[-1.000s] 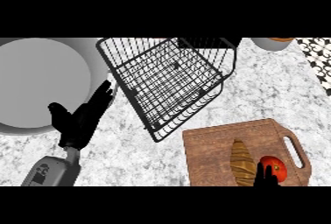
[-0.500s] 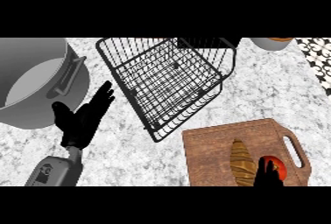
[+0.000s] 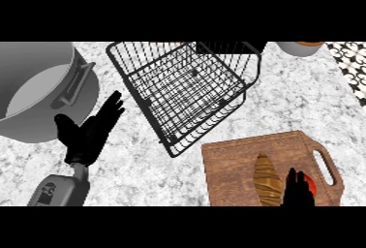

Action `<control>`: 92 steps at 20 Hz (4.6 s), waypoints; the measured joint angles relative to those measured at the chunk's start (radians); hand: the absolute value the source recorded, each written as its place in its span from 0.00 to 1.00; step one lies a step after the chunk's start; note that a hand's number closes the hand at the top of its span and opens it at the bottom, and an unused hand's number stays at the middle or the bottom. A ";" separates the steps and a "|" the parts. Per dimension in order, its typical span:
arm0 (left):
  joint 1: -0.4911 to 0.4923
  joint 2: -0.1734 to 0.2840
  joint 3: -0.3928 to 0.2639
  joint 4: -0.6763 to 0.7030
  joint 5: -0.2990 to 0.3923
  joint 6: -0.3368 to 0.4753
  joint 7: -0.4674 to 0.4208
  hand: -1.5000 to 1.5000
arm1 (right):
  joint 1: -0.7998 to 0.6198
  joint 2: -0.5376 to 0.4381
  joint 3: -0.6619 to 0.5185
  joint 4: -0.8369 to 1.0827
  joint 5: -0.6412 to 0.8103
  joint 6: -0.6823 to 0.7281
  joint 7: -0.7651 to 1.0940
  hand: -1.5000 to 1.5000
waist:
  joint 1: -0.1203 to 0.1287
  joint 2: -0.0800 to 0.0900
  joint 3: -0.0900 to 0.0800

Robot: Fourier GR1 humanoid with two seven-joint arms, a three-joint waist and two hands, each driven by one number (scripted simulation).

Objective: Pick the croissant from the cutting board and place it in the tiered basket

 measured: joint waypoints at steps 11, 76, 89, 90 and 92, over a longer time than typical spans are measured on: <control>-0.010 -0.031 0.035 -0.005 -0.033 -0.024 0.019 0.50 | -0.068 -0.024 -0.087 0.115 -0.147 -0.058 -0.082 0.00 | -0.001 -0.004 -0.006; -0.023 -0.085 0.076 0.003 -0.089 -0.082 0.038 0.50 | -1.284 -0.506 -0.409 0.003 -1.236 0.864 -0.287 1.00 | 0.024 0.004 0.000; -0.007 -0.104 0.068 -0.033 -0.107 -0.077 0.050 0.50 | -1.544 -0.212 -0.333 0.499 -1.035 0.682 -0.419 1.00 | 0.025 0.007 0.001; -0.012 -0.096 0.076 -0.024 -0.103 -0.087 0.047 0.50 | -1.555 -0.183 -0.323 0.531 -1.017 0.657 -0.433 1.00 | 0.026 0.007 0.001; 0.006 -0.089 0.082 -0.031 -0.097 -0.098 0.043 0.50 | -1.562 -0.142 -0.320 0.596 -0.995 0.621 -0.473 1.00 | 0.026 0.007 0.001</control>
